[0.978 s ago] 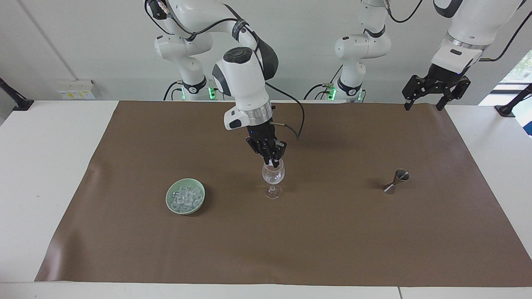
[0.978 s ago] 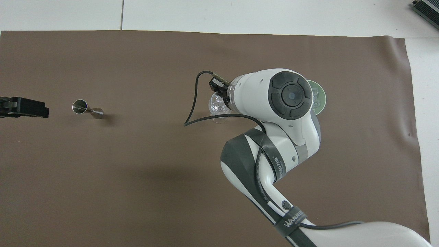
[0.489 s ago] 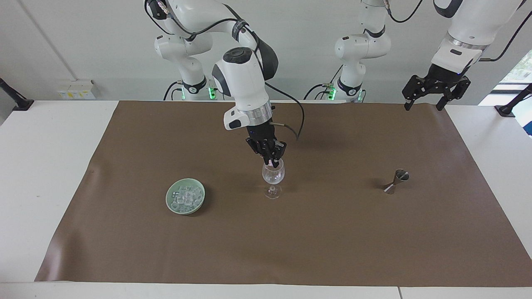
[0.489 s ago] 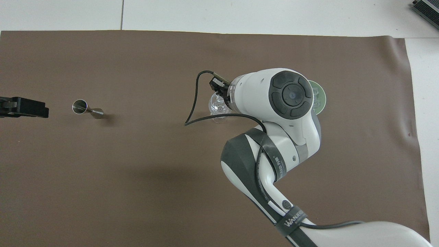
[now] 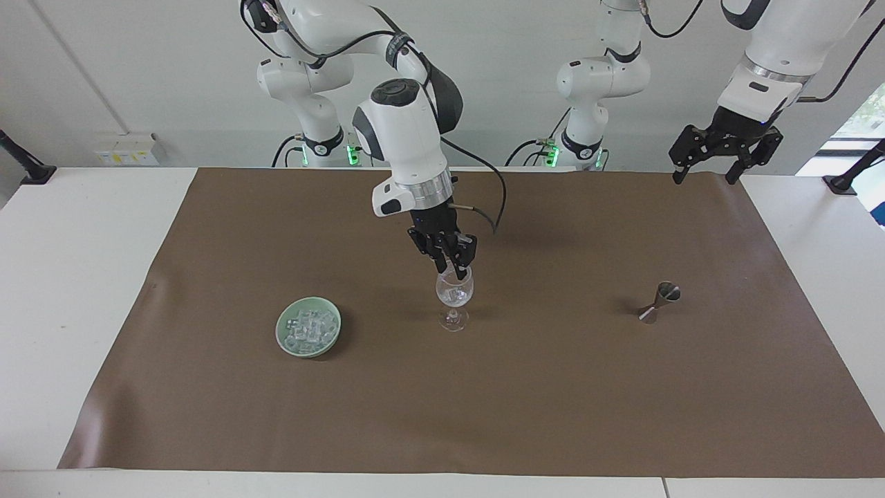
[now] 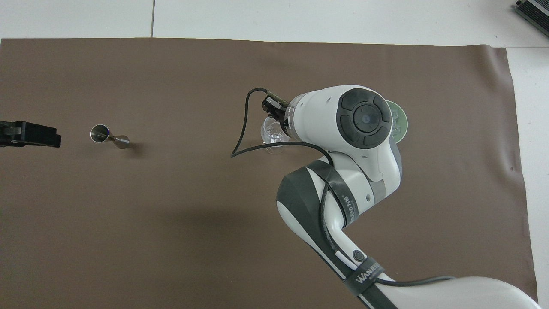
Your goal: Pour wine and add ice with both arms
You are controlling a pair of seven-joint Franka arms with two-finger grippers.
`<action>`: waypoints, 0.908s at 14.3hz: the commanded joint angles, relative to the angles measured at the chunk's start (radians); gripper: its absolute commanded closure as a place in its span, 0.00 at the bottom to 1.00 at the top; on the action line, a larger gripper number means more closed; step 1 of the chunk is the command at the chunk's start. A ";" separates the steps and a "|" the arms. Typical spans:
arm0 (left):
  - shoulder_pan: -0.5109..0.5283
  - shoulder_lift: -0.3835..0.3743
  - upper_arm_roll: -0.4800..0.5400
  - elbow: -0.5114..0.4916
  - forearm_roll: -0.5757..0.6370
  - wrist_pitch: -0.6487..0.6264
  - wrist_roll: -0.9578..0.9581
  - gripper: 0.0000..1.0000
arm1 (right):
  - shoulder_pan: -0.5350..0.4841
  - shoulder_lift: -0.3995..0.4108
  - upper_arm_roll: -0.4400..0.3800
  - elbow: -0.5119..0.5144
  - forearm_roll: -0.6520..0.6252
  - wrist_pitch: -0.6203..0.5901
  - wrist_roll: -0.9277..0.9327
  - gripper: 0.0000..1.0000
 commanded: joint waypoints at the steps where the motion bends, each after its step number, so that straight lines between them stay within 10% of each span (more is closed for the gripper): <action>1: 0.006 -0.009 -0.003 -0.002 0.009 -0.015 0.009 0.00 | -0.011 -0.002 0.010 0.005 -0.003 -0.017 0.004 0.53; 9: 0.008 -0.009 -0.003 -0.002 0.009 -0.015 0.009 0.00 | -0.250 -0.187 0.006 0.065 0.003 -0.474 -0.562 0.48; 13: 0.008 -0.009 -0.003 -0.002 0.009 -0.015 0.009 0.00 | -0.419 -0.283 0.002 0.055 0.003 -0.630 -0.888 0.17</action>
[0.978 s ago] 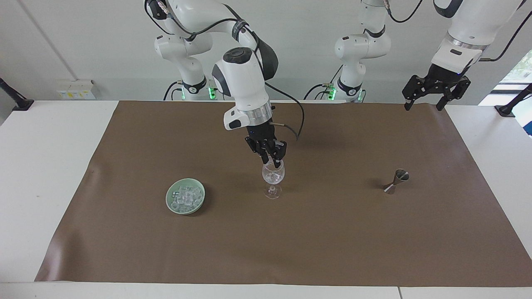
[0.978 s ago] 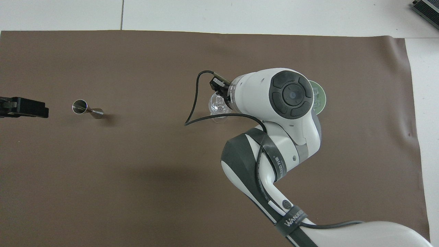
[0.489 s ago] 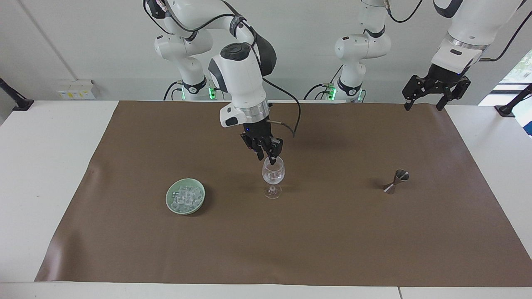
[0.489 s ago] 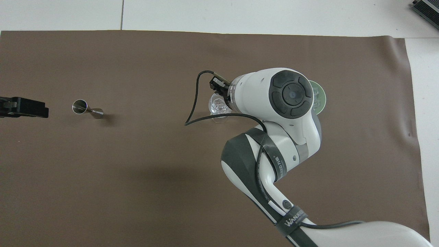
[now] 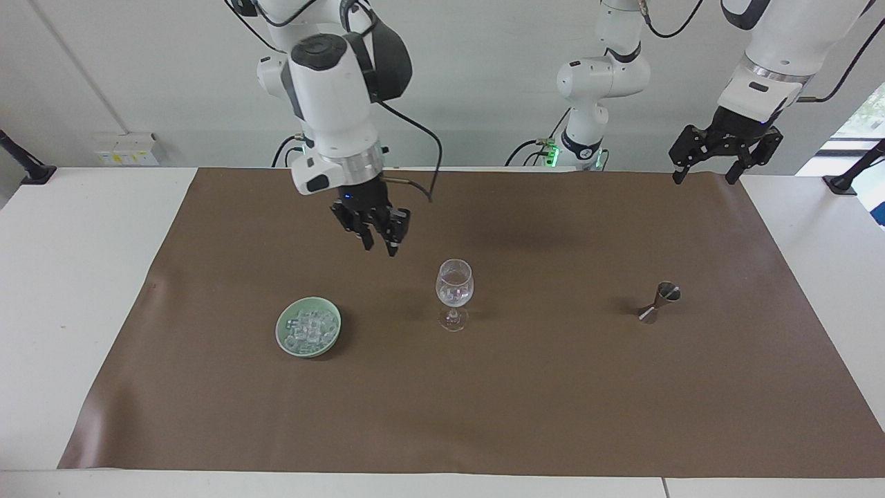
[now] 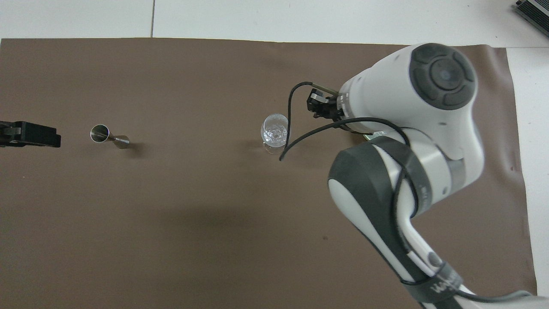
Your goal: Pour wine and add ice with both arms
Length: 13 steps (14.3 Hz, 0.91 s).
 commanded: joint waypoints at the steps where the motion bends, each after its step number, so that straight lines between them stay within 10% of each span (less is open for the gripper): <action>1: 0.006 -0.009 -0.003 -0.002 0.009 -0.015 0.009 0.00 | -0.099 -0.053 0.014 -0.028 0.006 -0.090 -0.175 0.09; 13: 0.006 -0.009 -0.003 -0.002 0.009 -0.015 0.009 0.00 | -0.236 -0.067 0.013 -0.047 0.000 -0.140 -0.364 0.00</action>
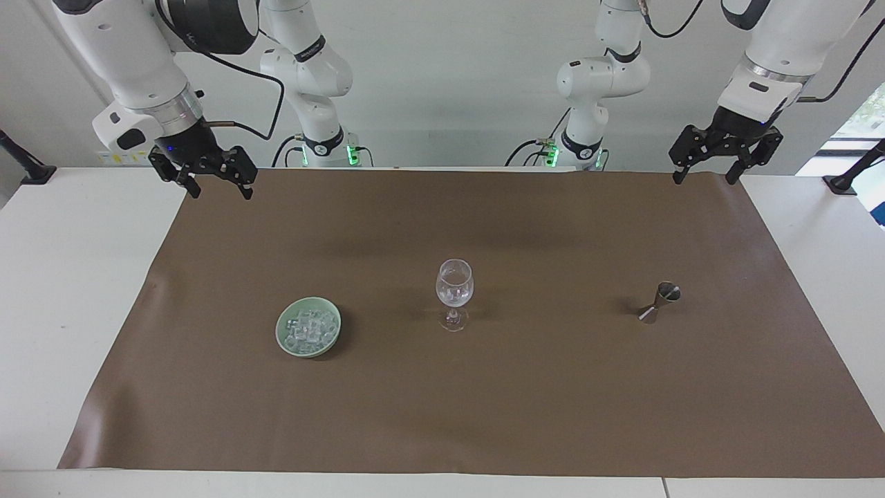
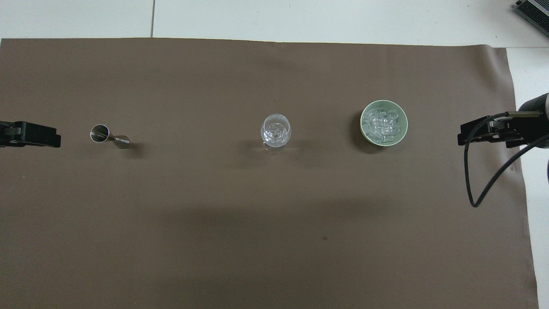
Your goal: Pour wine and add ice with both arms
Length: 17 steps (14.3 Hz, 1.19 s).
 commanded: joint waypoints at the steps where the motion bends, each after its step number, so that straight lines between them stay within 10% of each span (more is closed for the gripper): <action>1: 0.008 -0.009 -0.003 -0.002 0.009 -0.015 0.009 0.00 | -0.020 -0.019 0.013 -0.016 0.001 -0.007 -0.022 0.00; 17: 0.006 -0.009 -0.003 -0.002 0.009 -0.015 0.009 0.00 | -0.029 -0.062 0.005 -0.019 0.004 -0.114 -0.052 0.00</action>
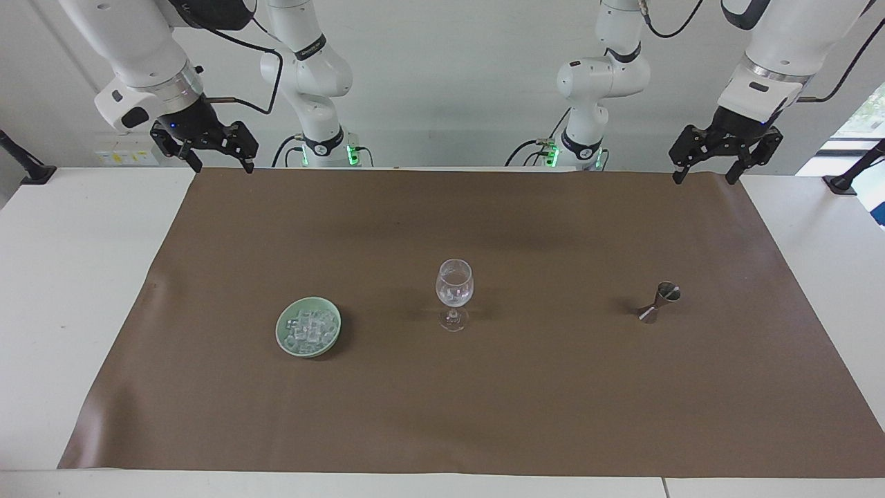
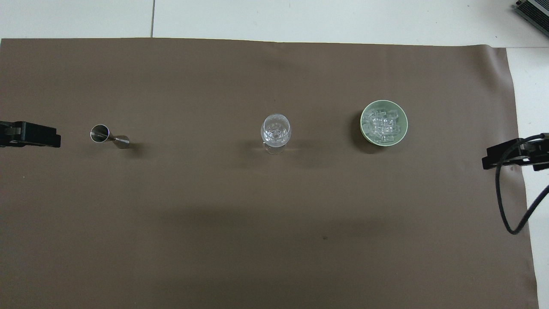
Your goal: Pour wine and add ice with both arms
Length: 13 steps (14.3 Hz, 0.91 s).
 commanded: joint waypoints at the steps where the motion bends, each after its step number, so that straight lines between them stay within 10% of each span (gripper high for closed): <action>1: 0.006 -0.009 -0.003 -0.002 0.009 -0.015 0.009 0.00 | -0.023 -0.008 0.006 -0.016 0.002 0.020 -0.028 0.00; 13: 0.007 -0.009 -0.003 -0.002 0.009 -0.015 0.009 0.00 | 0.017 -0.008 -0.057 -0.011 0.010 0.036 -0.027 0.00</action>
